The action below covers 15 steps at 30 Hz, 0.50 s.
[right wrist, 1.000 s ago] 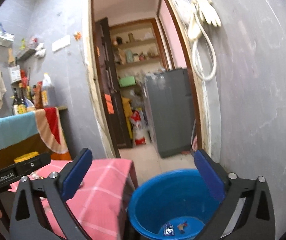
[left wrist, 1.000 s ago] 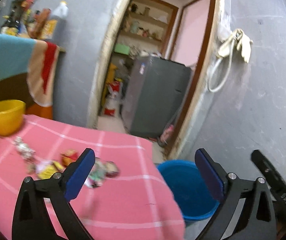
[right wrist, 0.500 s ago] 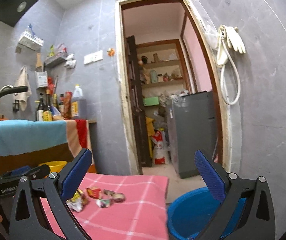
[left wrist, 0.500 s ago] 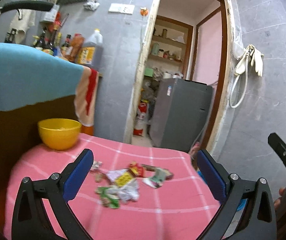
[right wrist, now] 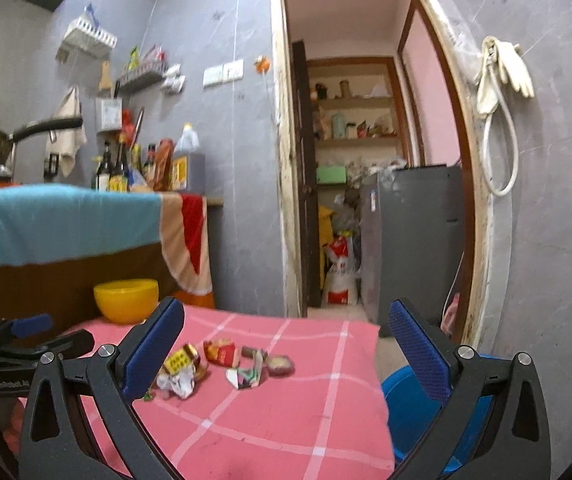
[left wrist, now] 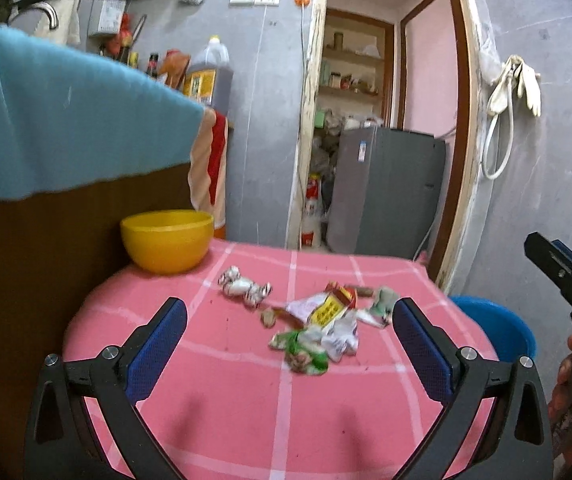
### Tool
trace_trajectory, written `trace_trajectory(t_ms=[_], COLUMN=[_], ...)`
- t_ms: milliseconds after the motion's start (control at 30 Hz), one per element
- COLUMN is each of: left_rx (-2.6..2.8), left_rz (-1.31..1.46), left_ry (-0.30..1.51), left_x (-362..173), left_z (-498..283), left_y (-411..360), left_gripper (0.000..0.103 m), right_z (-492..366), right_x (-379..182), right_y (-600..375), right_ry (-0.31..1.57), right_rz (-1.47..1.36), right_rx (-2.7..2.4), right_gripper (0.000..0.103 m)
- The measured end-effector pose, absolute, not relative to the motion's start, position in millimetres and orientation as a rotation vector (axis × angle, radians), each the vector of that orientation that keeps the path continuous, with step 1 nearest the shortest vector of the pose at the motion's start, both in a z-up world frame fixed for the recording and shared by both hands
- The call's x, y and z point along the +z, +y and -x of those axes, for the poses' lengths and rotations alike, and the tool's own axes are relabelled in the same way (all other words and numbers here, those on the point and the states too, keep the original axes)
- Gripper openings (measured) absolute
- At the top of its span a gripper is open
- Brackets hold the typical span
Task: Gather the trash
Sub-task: 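Move both tools back over the trash on the table, then grasp the green wrapper with the left tool while the right grasps crumpled foil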
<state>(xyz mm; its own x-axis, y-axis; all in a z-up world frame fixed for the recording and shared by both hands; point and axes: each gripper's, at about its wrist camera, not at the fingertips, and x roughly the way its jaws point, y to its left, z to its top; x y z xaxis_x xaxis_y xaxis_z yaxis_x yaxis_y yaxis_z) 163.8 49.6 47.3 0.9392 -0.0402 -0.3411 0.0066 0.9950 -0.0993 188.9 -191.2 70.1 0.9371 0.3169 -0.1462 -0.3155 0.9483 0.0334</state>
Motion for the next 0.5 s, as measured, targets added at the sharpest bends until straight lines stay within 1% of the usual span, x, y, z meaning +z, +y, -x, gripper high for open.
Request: trace_trajectory(t_ms=[167,300,367,400,433,467,500], left_rx=[-0.049,-0.076,-0.093,-0.104,-0.114,-0.12,-0.131], left_rz=[0.122,0.129,0.135,0.14,0.144,0.148,0.155], left_ry=[0.438,0.527,0.56,0.584,0.61,0.627,0.65], left_x=[39,32,28,26,24,22,20], left_z=[-178,-192,-197,-200,-204,-208,-211], left_y=[54,52,52,52,52,53,53], left_gripper=[0.101,0.099,0.09,0.082,0.078,0.07,0.063], right_z=[-202,-215,-220,-224,-227,-231,-235], right_x=[56,44,40,38,36,33,30], right_y=[-185,-181,-178,-177,-175,-172,-169], right_ry=[0.228,0.316,0.353,0.37,0.396,0.423,0.45], right_rz=[0.008,0.013,0.015,0.016,0.016,0.018,0.021], right_rx=[0.347,0.377,0.391,0.398,0.414,0.431,0.446], right_gripper=[0.103,0.103,0.103,0.103,0.101,0.097,0.094])
